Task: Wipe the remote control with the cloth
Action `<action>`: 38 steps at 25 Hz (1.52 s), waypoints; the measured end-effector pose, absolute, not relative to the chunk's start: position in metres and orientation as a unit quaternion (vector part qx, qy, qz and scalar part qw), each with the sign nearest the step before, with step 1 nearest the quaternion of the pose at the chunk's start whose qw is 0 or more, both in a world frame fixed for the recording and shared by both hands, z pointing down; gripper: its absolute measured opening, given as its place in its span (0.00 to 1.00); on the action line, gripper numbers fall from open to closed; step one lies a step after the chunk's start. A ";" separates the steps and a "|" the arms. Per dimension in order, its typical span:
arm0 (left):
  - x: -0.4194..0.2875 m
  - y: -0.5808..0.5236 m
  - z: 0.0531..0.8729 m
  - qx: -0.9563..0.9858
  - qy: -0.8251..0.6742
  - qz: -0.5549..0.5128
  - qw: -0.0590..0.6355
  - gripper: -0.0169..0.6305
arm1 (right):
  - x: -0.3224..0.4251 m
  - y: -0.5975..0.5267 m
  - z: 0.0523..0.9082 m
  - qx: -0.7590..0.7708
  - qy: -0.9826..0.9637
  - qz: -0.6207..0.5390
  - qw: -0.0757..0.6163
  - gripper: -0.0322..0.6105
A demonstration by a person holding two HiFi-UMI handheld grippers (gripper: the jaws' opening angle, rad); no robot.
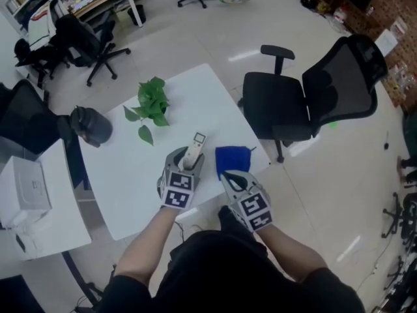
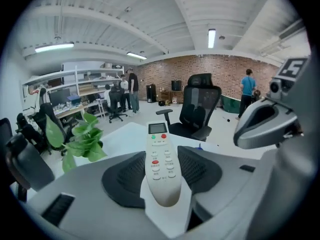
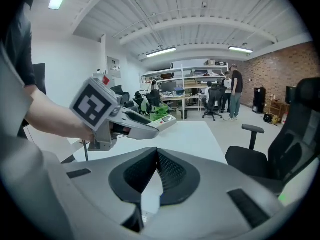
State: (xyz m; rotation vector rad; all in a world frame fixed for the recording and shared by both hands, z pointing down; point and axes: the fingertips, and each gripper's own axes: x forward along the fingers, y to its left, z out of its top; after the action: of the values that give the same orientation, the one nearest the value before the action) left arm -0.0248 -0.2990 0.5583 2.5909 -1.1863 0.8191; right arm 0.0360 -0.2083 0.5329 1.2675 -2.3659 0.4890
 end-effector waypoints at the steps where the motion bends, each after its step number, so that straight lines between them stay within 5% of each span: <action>1: -0.034 -0.283 0.548 0.874 -0.396 0.271 0.078 0.34 | 0.031 -0.199 0.529 0.462 -0.846 0.169 0.203 0.06; 10: -0.089 -0.168 0.497 0.889 -0.381 0.251 0.042 0.34 | 0.013 -0.132 0.514 0.503 -0.827 0.139 0.210 0.06; 21: -0.057 -0.132 0.497 0.875 -0.408 0.257 0.039 0.34 | 0.049 -0.138 0.528 0.472 -0.837 0.137 0.240 0.09; 28: -0.034 -0.131 0.506 0.851 -0.442 0.279 0.056 0.34 | 0.079 -0.196 0.601 0.409 -0.845 0.167 0.300 0.55; 38: -0.021 -0.142 0.515 0.831 -0.460 0.308 0.054 0.34 | 0.091 -0.258 0.711 0.337 -0.826 0.178 0.415 0.72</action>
State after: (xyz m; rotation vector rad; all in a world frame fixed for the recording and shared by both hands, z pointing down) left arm -0.0209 -0.1421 0.5146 2.5236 -1.3974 0.9363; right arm 0.0914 -0.2579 0.7105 0.8455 -2.0757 0.4473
